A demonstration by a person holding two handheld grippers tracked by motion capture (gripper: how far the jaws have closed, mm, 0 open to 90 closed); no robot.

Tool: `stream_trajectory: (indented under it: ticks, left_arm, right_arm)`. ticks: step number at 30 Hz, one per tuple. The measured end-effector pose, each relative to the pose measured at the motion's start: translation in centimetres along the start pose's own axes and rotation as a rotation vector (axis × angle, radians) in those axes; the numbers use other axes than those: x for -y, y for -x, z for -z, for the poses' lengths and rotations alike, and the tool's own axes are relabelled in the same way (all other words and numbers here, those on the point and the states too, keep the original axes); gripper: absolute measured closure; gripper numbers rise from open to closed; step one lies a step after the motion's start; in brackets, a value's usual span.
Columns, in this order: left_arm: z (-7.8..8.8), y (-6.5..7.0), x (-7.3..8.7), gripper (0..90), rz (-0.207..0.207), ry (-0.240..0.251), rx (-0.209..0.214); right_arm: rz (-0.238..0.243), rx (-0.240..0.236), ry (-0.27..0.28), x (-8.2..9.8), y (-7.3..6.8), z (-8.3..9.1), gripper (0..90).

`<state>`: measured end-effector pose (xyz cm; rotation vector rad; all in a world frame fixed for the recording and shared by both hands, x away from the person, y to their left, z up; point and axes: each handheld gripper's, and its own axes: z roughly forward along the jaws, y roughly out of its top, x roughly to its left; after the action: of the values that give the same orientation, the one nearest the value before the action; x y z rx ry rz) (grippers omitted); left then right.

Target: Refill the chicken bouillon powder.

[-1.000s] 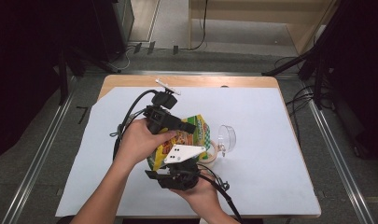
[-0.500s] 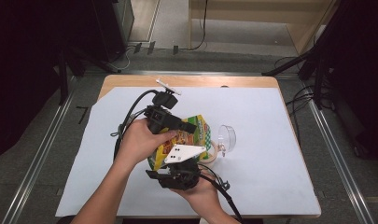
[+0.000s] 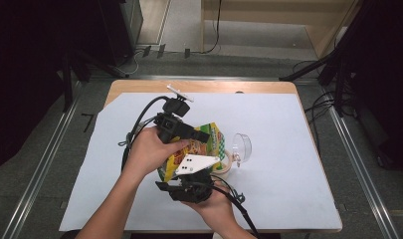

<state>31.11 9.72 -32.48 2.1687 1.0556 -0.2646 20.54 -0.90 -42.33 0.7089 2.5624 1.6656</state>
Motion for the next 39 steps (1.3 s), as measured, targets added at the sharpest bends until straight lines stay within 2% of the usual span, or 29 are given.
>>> stream_trajectory:
  ticks: [29, 39]
  left_arm:
    - [0.12, 0.19, 0.00, 73.4, 0.002, 0.002, 0.002]
    - [0.03, 0.61, 0.06, 73.2, -0.015, 0.000, -0.013]
  right_arm:
    - [-0.003, -0.002, 0.004, -0.06, -0.13, 0.06, 66.5]
    - [0.002, -0.001, 0.009, 0.13, -0.12, -0.03, 67.3]
